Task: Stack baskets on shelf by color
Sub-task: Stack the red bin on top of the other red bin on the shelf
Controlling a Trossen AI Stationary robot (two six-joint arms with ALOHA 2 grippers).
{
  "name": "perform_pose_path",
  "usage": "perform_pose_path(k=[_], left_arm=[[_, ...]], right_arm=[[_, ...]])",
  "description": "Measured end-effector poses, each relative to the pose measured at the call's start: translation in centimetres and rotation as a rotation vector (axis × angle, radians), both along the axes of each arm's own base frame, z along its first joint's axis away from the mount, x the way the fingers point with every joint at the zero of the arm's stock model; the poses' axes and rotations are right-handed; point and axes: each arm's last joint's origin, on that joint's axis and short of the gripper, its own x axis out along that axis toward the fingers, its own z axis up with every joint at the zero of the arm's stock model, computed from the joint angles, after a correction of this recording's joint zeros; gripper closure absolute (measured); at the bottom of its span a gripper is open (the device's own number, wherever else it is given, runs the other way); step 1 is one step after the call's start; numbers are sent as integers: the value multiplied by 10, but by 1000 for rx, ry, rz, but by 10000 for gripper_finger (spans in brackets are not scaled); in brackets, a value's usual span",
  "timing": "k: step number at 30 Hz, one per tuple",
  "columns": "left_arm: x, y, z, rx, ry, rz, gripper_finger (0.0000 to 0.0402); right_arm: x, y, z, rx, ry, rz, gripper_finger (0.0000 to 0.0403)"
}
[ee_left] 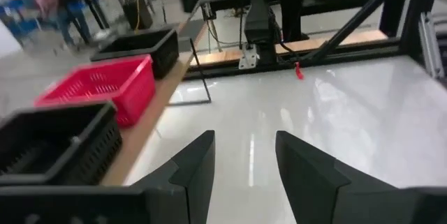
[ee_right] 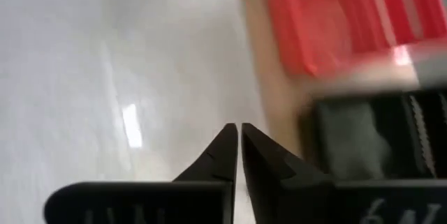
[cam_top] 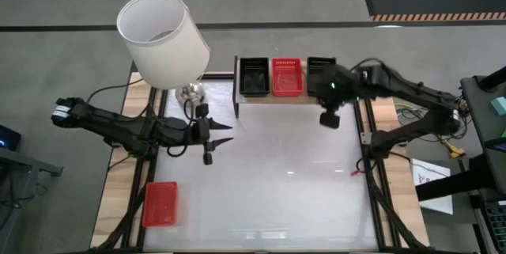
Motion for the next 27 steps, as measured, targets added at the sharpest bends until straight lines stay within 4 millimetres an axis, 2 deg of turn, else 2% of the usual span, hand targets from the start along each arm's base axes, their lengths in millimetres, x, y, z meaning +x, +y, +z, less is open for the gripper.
perform_pose_path(k=[4,8,15,21,24,27], left_arm=[[6,-5,-7,-138,7,20,265],[15,-18,-23,-334,50,37,265],[19,-51,-48,-714,170,136,266],[6,-79,-71,-1029,509,402,266],[-1,-95,-73,-1154,719,574,266],[-7,-110,-69,-1201,908,754,266]], right_arm=[[3,26,-17,-50,-157,116,394],[3,47,-35,-140,-275,202,394],[1,66,-62,-243,-428,331,394],[0,68,-79,-260,-458,356,394],[0,68,-87,-267,-452,364,394],[0,68,-92,-268,-447,366,394]])
